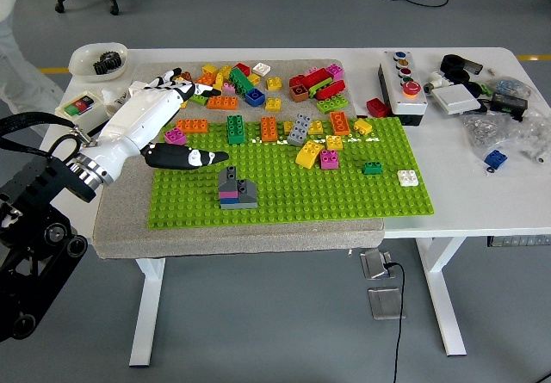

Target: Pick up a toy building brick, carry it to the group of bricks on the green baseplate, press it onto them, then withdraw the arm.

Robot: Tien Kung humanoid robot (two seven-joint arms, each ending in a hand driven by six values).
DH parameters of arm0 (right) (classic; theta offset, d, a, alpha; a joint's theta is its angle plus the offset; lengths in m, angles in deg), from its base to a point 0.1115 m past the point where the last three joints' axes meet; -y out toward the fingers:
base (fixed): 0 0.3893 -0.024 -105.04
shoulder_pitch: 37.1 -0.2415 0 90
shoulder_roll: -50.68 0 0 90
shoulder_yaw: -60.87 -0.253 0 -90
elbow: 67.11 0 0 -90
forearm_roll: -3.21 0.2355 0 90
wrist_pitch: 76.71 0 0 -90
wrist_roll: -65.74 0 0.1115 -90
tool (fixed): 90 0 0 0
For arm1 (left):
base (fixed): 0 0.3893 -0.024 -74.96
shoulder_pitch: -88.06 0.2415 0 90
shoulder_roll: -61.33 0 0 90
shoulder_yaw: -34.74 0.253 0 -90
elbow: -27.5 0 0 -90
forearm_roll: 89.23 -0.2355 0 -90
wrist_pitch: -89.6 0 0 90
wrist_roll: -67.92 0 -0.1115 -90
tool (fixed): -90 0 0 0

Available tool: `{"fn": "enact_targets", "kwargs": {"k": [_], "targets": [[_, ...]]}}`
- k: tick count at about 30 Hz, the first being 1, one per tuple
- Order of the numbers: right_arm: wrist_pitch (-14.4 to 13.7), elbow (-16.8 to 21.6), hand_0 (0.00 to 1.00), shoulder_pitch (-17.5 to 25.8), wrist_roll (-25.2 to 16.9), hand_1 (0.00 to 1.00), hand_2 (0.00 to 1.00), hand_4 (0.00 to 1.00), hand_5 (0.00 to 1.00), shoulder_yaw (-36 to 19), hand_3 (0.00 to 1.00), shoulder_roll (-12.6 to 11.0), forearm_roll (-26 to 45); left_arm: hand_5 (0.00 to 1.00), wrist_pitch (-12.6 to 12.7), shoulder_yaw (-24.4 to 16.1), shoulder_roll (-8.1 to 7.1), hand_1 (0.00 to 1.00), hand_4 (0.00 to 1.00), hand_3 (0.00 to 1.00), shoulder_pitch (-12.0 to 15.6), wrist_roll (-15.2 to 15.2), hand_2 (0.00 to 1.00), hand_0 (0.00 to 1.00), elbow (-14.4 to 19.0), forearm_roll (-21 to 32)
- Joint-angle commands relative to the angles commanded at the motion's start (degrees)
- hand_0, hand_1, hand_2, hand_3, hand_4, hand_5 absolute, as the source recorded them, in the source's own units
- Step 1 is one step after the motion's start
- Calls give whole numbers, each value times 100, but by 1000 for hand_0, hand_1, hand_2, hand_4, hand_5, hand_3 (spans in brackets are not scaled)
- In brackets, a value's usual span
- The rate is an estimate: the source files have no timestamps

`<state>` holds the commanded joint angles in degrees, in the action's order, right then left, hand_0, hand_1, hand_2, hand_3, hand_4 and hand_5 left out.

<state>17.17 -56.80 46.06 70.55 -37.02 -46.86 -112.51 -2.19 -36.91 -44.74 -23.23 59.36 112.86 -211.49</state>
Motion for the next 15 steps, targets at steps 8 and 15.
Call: {"fn": "enact_targets", "kwargs": {"k": [8,15], "targets": [[-30,0,740,-6,8,642,691,816,501,15,560,42,98,348,20,-72,-68,890,980,890,-71,-104,850,931,104,167],[-50,0,740,3,26,642,692,816,501,38,561,59,155,306,0,-121,-162,890,945,890,-155,-161,850,914,240,412]]}}
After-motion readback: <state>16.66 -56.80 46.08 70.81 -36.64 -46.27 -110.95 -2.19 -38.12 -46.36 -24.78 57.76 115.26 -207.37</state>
